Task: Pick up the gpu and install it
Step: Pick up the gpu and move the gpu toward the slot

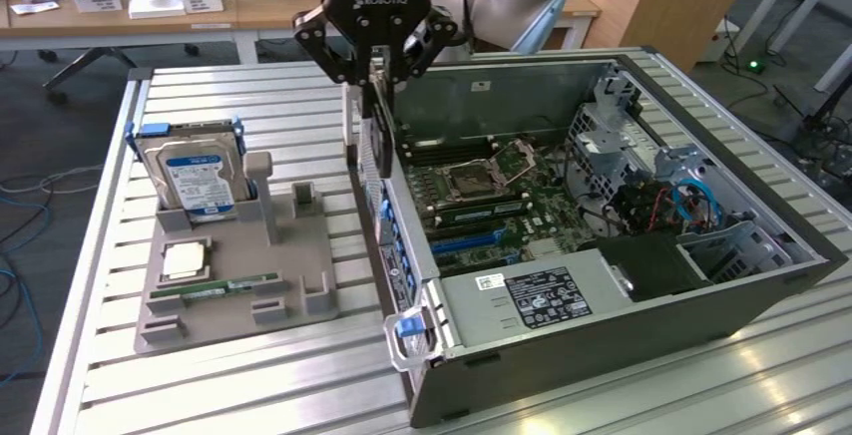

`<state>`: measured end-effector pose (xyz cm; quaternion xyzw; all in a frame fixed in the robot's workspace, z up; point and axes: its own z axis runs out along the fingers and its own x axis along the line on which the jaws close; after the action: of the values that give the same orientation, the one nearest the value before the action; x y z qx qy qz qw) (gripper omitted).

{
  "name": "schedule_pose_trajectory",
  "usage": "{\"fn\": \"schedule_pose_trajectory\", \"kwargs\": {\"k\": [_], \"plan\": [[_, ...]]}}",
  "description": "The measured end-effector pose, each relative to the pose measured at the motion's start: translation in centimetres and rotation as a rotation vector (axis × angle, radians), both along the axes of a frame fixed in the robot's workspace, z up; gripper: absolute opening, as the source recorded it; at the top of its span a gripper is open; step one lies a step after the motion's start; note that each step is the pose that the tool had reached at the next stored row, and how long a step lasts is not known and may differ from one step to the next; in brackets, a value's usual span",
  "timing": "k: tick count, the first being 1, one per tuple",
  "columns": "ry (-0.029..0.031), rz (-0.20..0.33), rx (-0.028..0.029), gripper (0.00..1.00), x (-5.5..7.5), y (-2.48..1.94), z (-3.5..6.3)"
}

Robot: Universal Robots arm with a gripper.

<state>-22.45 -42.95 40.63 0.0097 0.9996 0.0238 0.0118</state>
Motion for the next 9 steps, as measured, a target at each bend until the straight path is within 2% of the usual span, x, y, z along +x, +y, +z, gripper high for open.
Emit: {"fn": "schedule_pose_trajectory", "kwargs": {"k": [9], "plan": [[-0.0001, 0.000, 0.0008, 0.26, 2.0, 0.00, 0.00]]}}
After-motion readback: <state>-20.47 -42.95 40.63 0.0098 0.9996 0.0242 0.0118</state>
